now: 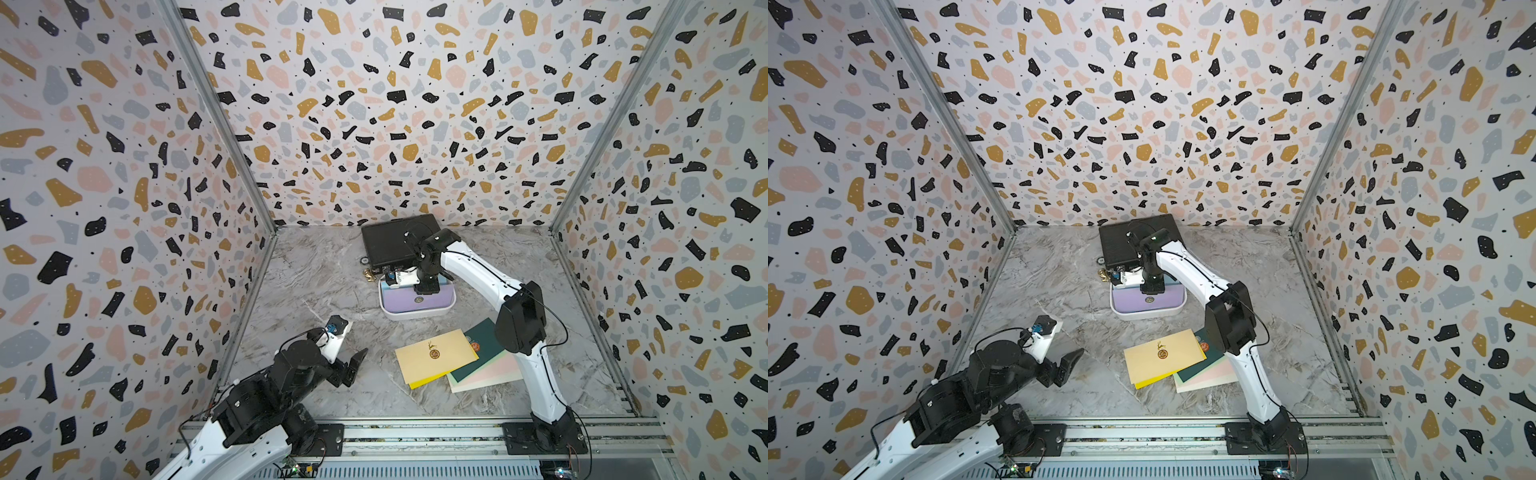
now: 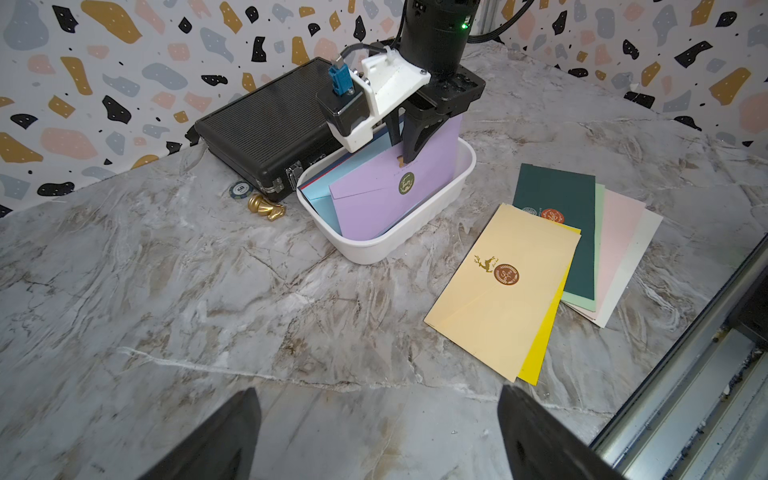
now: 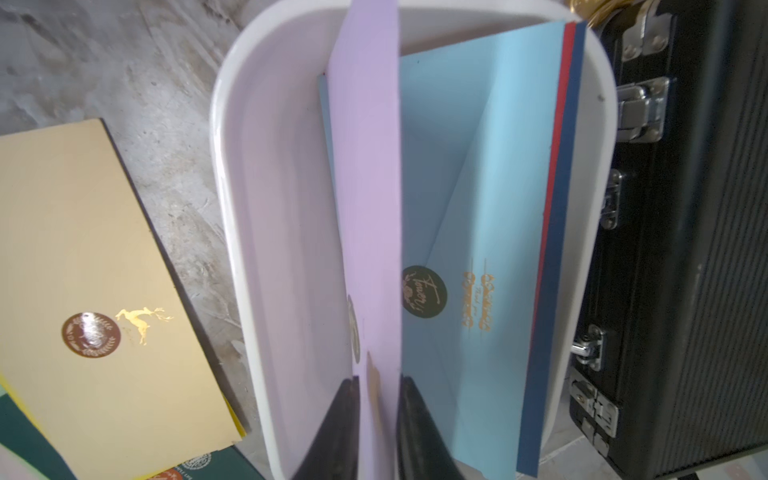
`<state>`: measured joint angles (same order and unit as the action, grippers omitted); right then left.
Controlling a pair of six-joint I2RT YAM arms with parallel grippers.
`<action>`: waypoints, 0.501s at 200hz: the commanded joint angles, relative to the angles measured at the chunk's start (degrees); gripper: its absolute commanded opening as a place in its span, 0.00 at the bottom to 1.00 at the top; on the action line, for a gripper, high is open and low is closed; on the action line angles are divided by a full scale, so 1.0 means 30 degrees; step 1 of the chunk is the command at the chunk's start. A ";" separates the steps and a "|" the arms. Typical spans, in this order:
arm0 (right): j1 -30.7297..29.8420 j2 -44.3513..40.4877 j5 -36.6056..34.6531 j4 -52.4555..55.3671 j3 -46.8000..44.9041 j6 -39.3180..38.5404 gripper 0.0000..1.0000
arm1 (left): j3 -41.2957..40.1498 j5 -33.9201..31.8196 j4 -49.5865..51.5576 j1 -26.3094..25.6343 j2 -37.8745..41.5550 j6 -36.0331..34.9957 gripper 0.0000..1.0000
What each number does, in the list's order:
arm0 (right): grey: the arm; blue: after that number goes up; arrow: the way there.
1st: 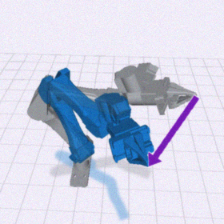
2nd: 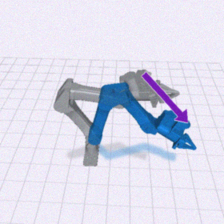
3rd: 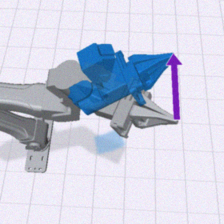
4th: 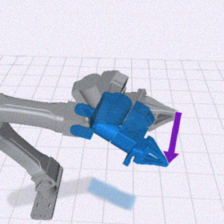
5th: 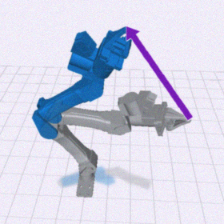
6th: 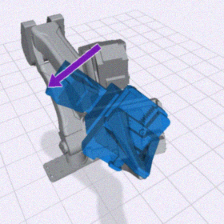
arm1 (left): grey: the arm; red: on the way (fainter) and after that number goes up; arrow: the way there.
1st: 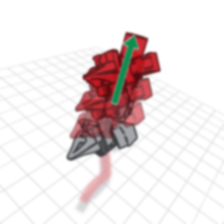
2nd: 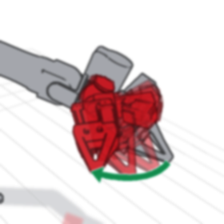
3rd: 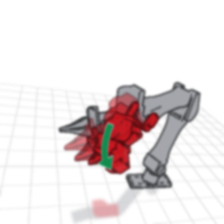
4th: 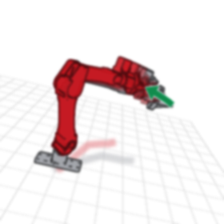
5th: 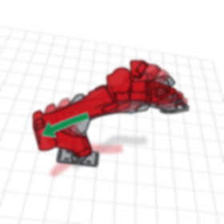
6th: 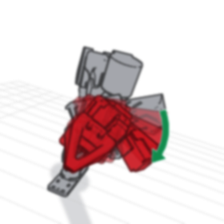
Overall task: Put the sealed envelopes into the storage box
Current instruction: Place the envelope in the storage box.
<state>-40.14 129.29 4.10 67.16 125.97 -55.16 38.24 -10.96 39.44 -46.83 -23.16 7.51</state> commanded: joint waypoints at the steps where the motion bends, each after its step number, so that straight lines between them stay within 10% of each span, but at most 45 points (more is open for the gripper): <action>1: -0.0096 -0.0231 -0.0528 -0.0229 0.0736 -0.0034 0.25 | -0.0213 0.0168 -0.0585 0.0083 -0.0074 -0.0186 0.93; 100: 0.0163 -0.3364 -0.4048 -0.6942 -0.1087 0.5393 0.35 | -0.0039 -0.2058 -0.0407 0.0108 -0.0543 0.1685 0.99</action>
<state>-40.10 128.84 -4.56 54.48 125.56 -49.19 38.24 -12.56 39.44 -46.83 -23.75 8.71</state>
